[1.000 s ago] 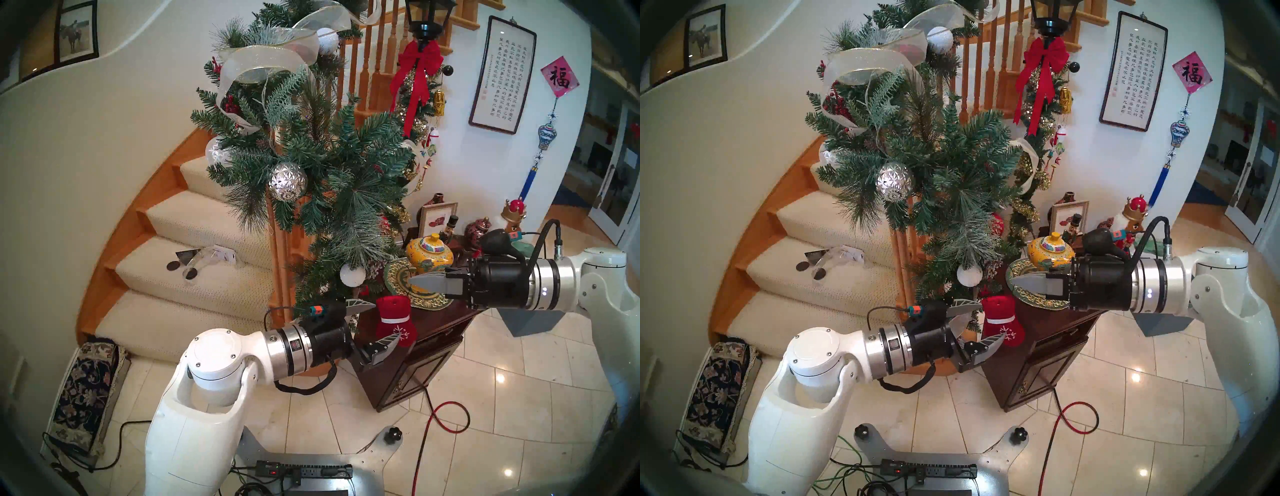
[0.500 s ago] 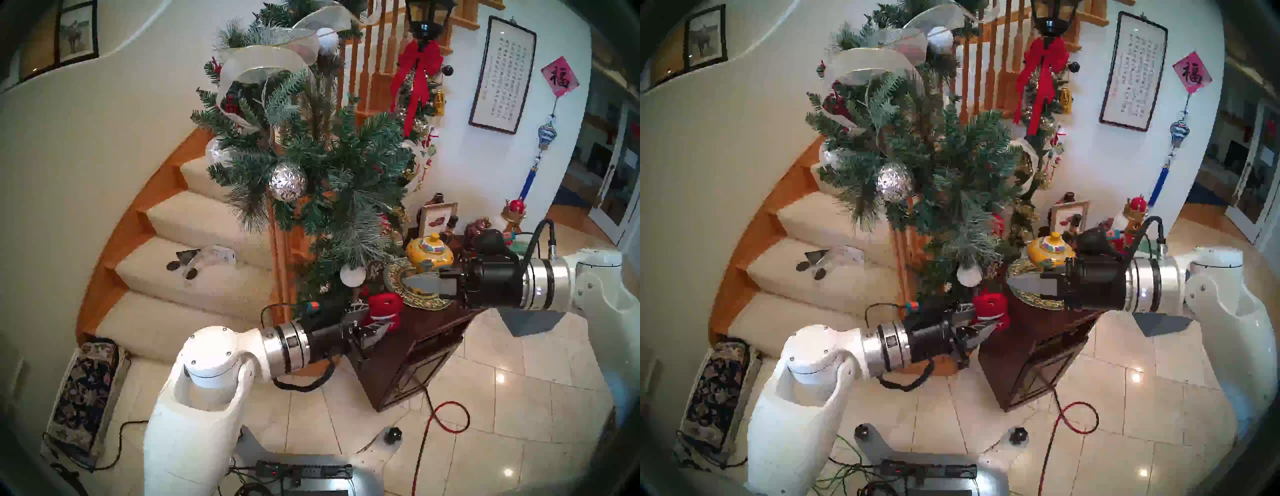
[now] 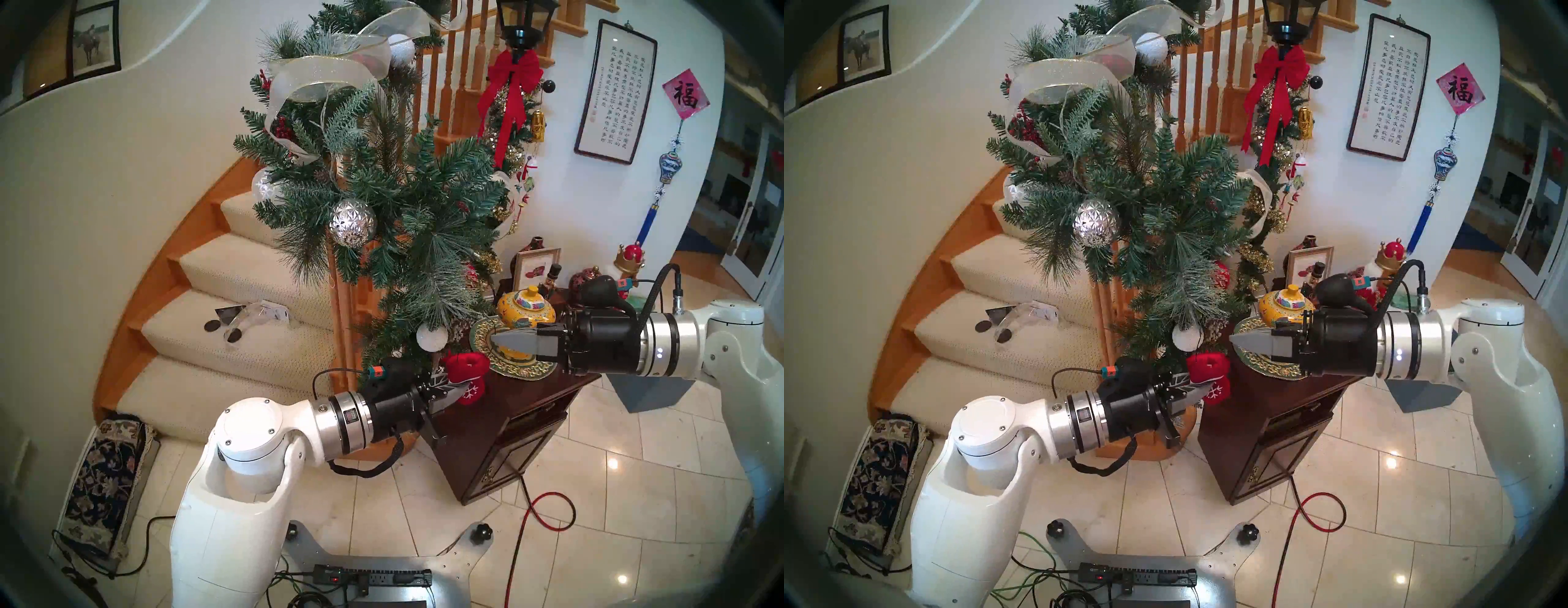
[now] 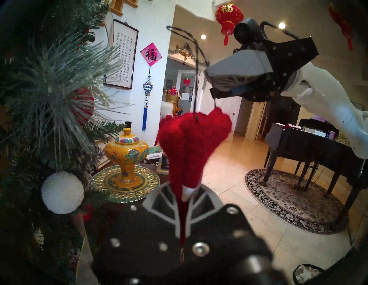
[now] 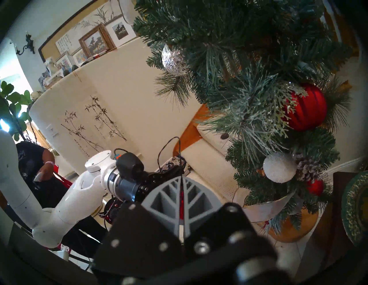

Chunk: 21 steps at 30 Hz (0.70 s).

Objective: Hang the ornament onto the Christmas-tree-style decoration

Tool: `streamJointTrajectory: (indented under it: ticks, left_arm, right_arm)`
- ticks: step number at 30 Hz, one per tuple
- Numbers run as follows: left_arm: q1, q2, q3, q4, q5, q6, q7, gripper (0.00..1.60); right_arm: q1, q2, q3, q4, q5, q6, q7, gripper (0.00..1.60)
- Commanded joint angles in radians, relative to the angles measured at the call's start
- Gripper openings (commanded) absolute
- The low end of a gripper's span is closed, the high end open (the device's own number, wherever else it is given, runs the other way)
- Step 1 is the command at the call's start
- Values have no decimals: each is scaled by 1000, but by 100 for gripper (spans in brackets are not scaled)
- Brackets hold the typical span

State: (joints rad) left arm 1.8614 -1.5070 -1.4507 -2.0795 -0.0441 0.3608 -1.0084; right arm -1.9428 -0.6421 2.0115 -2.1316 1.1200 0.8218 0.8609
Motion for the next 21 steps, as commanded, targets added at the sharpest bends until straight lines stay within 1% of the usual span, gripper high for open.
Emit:
streamJointTrajectory:
  ticks: [1,11,12,13,14,15,16,17,21]
  left_arm:
    - [8,-3,-3,-18,-17,3,-12,0]
    - [16,-7,-26,-28,-33,21,-25,0]
    - [17,-7,-27,-29,-33,22,-26,0]
    - [18,-8,-28,-29,-34,23,-27,0]
    - [18,-8,-29,-30,-34,23,-27,0]
    - [18,-8,-30,-30,-34,23,-27,0]
    - [19,-8,-31,-29,-34,22,-28,0]
    - [19,-8,-33,-28,-34,21,-29,0]
    - [19,-8,-38,-28,-34,20,-31,0]
  right_arm:
    - [-2,-4,14,-1,4,-2,13,0]
    - [-2,-4,10,10,1,-3,34,0]
    - [-2,-5,11,10,0,-3,34,25]
    - [-4,-6,11,9,-2,-6,37,73]
    - [-6,-7,13,8,-4,-7,39,125]
    - [-8,-7,14,7,-4,-7,40,144]
    - [-10,-7,15,7,-6,-9,45,154]
    - [-11,-7,16,7,-6,-9,46,160]
    - [-18,-9,23,5,-8,-8,51,160]
